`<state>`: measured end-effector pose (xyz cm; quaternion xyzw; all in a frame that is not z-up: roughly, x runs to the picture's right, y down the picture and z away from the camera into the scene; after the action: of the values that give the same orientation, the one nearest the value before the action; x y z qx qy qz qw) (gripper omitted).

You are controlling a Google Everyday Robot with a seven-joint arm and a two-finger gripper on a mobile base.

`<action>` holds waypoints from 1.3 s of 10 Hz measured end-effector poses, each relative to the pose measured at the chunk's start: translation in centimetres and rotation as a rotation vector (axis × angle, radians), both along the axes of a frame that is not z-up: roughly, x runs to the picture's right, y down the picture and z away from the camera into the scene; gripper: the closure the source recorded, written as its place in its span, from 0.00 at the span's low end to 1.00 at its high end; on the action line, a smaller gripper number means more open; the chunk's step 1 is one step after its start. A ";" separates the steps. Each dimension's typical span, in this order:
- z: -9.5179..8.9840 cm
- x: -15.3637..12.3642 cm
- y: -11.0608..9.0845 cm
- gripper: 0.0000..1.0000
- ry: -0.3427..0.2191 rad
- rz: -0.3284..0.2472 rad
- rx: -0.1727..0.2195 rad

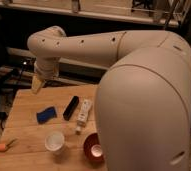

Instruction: Place the pepper in the ceramic cup

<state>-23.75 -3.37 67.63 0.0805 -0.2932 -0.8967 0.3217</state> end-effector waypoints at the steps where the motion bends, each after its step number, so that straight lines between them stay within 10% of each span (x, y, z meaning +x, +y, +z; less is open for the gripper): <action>1: 0.0 0.0 -0.1 0.20 0.008 -0.013 0.002; 8: -2.5 -17.3 3.9 0.20 -0.043 -0.509 0.039; 13: -0.7 -24.4 9.1 0.20 -0.131 -0.567 -0.093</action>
<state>-48.13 5.70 66.91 0.0384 -0.3652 -0.9292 0.0420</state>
